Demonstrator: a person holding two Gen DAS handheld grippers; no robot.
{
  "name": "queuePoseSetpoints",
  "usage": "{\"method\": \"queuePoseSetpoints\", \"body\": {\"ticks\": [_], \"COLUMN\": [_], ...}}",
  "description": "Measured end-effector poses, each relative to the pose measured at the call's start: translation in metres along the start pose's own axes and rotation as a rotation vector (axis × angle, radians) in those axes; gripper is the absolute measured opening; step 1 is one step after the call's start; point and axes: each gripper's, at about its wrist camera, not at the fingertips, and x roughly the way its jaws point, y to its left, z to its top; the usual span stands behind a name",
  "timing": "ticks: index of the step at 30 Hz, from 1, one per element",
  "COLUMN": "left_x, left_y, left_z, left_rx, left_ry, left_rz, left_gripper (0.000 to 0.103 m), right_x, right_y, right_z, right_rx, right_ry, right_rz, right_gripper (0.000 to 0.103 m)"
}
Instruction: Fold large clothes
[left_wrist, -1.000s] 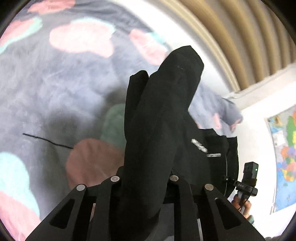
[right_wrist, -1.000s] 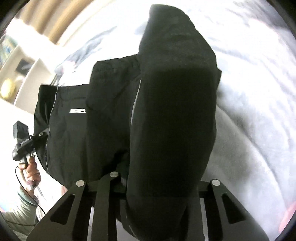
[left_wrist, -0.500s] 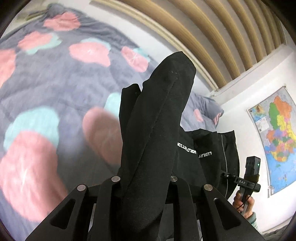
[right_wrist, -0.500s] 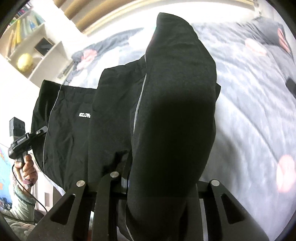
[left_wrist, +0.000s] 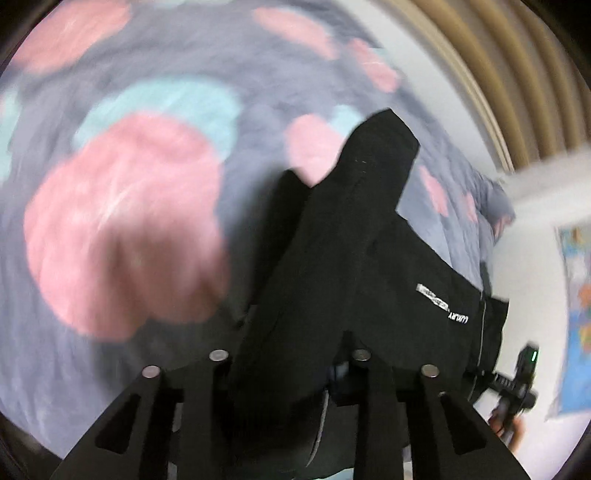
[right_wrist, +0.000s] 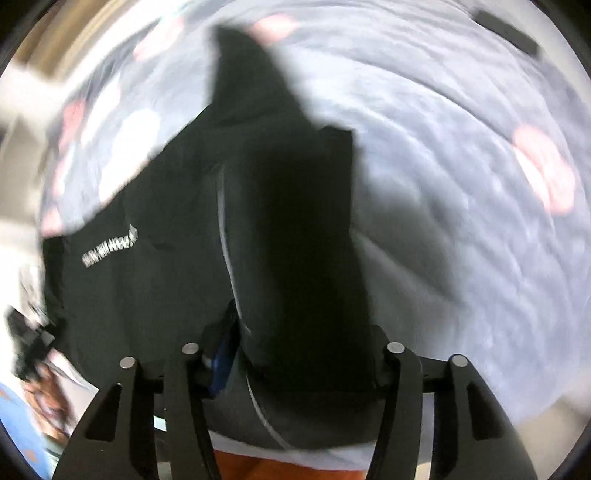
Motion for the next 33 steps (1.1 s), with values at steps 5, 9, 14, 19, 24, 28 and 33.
{"method": "queuePoseSetpoints", "body": {"ticks": [5, 9, 14, 19, 24, 28, 33], "left_x": [-0.015, -0.041, -0.057, -0.024, 0.046, 0.073, 0.052], "left_y": [0.015, 0.001, -0.040, -0.088, -0.107, -0.106, -0.119], "left_z": [-0.010, -0.016, -0.024, -0.050, -0.083, -0.089, -0.081], "left_rx": [-0.036, 0.018, 0.169, 0.308, 0.441, 0.462, 0.460], "left_ry": [-0.020, -0.096, -0.135, -0.043, 0.111, 0.131, 0.119], "left_rz": [-0.011, 0.072, 0.119, 0.091, 0.207, 0.321, 0.335], "left_gripper": [0.040, 0.042, 0.043, 0.054, 0.054, 0.054, 0.055], "right_x": [-0.042, -0.063, -0.037, 0.019, 0.068, 0.071, 0.049], "right_y": [-0.042, -0.025, 0.062, 0.123, 0.128, 0.129, 0.127], "right_z": [-0.009, -0.021, -0.048, -0.067, -0.075, -0.076, -0.078], "right_rx": [0.071, 0.075, -0.069, -0.239, -0.250, -0.256, -0.198], "right_ry": [-0.082, -0.127, -0.098, -0.035, 0.020, 0.033, 0.064], "right_rz": [-0.051, -0.007, 0.013, -0.138, -0.225, -0.229, -0.216], "right_gripper": [0.068, 0.068, 0.068, 0.068, 0.068, 0.068, 0.068]}}
